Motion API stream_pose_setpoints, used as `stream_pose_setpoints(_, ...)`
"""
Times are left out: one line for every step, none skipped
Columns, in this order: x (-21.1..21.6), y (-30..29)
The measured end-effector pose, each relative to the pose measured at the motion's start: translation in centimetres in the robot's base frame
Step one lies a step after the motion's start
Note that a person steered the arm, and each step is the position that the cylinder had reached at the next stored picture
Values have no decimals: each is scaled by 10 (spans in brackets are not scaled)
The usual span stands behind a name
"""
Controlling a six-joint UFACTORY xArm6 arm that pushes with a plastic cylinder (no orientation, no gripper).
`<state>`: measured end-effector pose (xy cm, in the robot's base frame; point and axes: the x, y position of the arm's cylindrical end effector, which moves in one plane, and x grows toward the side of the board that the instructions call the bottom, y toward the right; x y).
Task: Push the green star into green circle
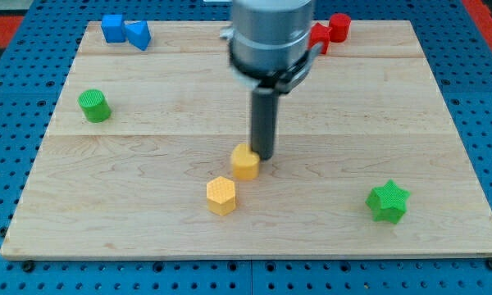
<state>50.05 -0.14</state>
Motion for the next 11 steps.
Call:
stream_pose_setpoints(29,-3)
stream_pose_setpoints(33,40)
stream_pose_setpoints(64,95)
stream_pose_setpoints(88,150)
stream_pose_setpoints(101,196)
stream_pose_setpoints(77,229)
stream_pose_setpoints(44,183)
stream_pose_setpoints(40,119)
stream_pose_setpoints(63,160)
stream_pose_setpoints(93,113)
stream_pose_setpoints(62,65)
